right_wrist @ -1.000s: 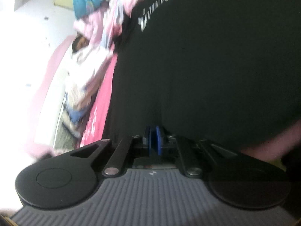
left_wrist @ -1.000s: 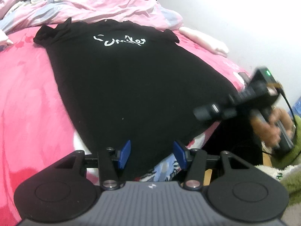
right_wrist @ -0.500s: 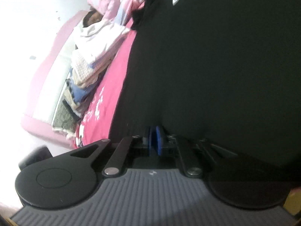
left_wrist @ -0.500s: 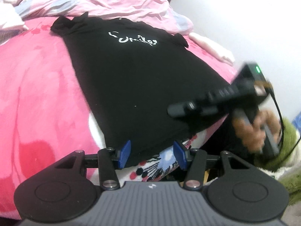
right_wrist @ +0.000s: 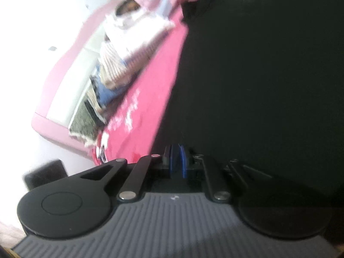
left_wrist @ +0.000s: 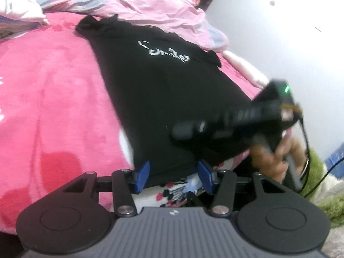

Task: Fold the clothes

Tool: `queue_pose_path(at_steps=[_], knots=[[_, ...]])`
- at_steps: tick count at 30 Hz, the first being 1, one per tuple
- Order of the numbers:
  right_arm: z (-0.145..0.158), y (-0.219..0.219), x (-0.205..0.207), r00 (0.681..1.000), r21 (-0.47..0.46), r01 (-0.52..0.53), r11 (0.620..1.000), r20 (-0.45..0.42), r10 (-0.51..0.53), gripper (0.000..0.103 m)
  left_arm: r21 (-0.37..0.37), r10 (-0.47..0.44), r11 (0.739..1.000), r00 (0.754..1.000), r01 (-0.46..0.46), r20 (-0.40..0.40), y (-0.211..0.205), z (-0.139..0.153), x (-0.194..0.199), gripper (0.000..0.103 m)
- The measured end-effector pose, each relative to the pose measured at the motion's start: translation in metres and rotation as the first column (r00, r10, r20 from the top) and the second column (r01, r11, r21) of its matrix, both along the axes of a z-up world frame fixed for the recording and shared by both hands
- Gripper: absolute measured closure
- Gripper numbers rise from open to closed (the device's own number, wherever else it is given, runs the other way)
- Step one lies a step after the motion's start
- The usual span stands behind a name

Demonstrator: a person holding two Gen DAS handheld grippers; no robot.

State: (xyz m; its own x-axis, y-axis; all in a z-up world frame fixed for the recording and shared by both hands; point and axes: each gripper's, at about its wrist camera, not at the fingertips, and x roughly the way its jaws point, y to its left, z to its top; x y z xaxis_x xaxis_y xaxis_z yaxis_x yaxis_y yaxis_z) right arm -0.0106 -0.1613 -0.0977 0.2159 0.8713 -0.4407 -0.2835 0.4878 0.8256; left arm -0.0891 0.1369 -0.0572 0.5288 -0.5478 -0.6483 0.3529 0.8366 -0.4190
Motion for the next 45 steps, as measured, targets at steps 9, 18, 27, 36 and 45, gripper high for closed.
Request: queue_pose_path(at_steps=[9,18,27,36,45], knots=[[-0.008,0.004,-0.022,0.997,0.079,-0.073,0.994,-0.007,0.074,0.086,-0.011,0.146,0.989,0.989,-0.146,-0.019,0.031,0.012,0.031,0.047],[0.050,-0.070,0.016,0.985,0.082,0.082,0.993,0.144,-0.093,0.075,-0.028,0.238,0.971,0.970,-0.237,0.047,0.037,0.039,0.100,0.046],[0.123,-0.136,0.120,0.917,0.056,0.275,0.960,0.285,-0.279,0.070,-0.010,0.269,0.962,0.945,-0.272,0.187,0.008,0.066,0.220,0.044],[0.097,-0.125,0.268,0.844,-0.089,0.430,0.898,0.392,-0.365,0.070,0.105,0.200,0.967,0.945,-0.233,0.258,-0.048,0.051,0.367,0.044],[0.009,-0.125,0.322,0.831,-0.017,0.460,0.888,0.359,-0.424,0.070,0.123,0.090,0.986,0.978,-0.114,0.187,-0.089,0.014,0.475,0.040]])
